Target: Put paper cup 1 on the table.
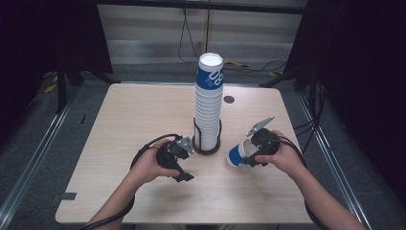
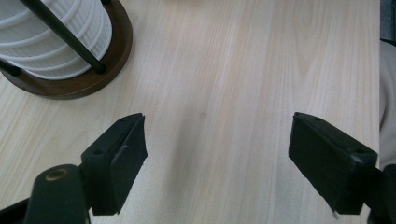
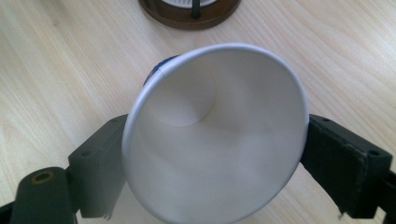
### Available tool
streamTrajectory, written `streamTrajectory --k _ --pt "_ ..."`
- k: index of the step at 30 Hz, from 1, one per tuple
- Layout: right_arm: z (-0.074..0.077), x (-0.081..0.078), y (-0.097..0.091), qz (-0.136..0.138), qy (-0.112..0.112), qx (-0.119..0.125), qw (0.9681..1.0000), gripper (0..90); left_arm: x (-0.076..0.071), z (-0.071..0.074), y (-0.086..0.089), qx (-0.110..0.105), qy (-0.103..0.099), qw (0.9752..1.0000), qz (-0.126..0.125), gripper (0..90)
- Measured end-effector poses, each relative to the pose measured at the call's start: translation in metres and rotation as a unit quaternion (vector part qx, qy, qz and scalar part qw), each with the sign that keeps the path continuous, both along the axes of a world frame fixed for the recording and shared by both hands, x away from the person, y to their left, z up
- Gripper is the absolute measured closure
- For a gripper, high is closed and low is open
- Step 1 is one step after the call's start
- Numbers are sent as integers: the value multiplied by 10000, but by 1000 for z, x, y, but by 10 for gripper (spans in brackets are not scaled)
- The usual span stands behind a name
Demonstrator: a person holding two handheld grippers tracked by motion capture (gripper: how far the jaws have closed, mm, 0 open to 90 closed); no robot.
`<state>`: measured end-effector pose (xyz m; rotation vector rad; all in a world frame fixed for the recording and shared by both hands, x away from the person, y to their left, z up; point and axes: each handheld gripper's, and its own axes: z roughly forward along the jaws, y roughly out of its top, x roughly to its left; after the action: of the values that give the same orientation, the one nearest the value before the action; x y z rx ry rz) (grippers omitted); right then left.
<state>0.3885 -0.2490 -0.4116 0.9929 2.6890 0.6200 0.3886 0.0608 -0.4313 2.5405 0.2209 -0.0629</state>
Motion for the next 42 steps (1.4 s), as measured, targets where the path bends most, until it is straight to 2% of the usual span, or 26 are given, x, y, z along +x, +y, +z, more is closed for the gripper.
streamTrajectory --k 7,12,17,30,34,42 --pt "6 -1 -5 -43 -131 -20 9999 142 -1 -2 -1 -16 21 10000 30 191" --pt "5 0 -3 -30 -173 48 9998 140 -1 -2 -2 0 26 10000 9 191" --pt "3 3 1 -15 -315 35 9995 137 -1 -2 -1 -25 22 10000 24 192" --pt "-5 11 9 38 -423 111 9990 128 -3 -8 1 -61 63 9999 50 191" --pt "-7 12 9 26 -378 124 9992 124 -2 -9 3 -86 74 9999 78 191" --pt "-10 9 2 -25 -419 307 9986 124 -3 -11 6 -78 107 9999 110 191"
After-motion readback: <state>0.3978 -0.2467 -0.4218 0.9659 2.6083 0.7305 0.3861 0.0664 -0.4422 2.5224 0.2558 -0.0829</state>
